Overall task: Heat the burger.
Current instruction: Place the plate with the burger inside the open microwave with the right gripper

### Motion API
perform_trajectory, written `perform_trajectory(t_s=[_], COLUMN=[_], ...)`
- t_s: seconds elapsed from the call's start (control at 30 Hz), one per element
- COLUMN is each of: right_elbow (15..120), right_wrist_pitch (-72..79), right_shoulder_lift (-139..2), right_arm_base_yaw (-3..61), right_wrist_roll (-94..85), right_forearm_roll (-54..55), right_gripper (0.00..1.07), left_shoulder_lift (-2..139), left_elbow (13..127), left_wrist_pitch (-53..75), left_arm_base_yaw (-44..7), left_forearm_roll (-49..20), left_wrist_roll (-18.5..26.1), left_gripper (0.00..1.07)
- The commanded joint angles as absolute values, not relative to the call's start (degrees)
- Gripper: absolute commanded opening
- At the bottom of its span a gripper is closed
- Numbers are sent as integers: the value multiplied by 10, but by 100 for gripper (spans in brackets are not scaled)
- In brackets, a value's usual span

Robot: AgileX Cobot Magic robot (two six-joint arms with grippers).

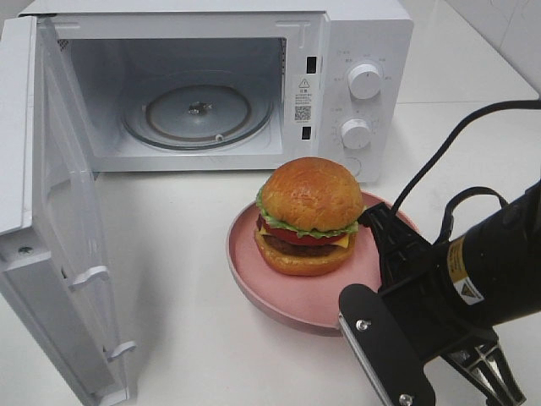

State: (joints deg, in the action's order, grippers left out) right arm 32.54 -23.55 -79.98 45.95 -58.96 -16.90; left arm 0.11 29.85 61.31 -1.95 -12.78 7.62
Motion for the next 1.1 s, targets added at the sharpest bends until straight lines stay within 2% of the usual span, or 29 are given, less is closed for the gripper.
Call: perform_trajectory(t_s=[0.03,0.47,0.53,0.63,0.7,1.1], right_elbow=[348,372,378,378,378,378], right_wrist_pitch=[-204,-200,-195,-195,-195,-171], right_shoulder_lift=[-794,-794,-794,-794,-794,-794], right_arm_base_yaw=[440,393,393,393,394,395], right_wrist_roll=[-655,-827,-819,-808,-736,-723], right_forearm_roll=[-136,-19,-77,-97,-168,-180], right_gripper=[0,0,0,0,0,0], left_shoulder_lift=[1,1,1,1,1,1], left_elbow=[297,297,297,297,297,297], left_wrist_pitch=[615,615,615,615,615,615], left_arm_base_yaw=[-18,-18,-18,-18,-18,-18], left_forearm_roll=[-129,-129,-129,-129,-129,-129], left_wrist_roll=[76,76,76,76,76,76], left_gripper=[100,100,100,100,100,100])
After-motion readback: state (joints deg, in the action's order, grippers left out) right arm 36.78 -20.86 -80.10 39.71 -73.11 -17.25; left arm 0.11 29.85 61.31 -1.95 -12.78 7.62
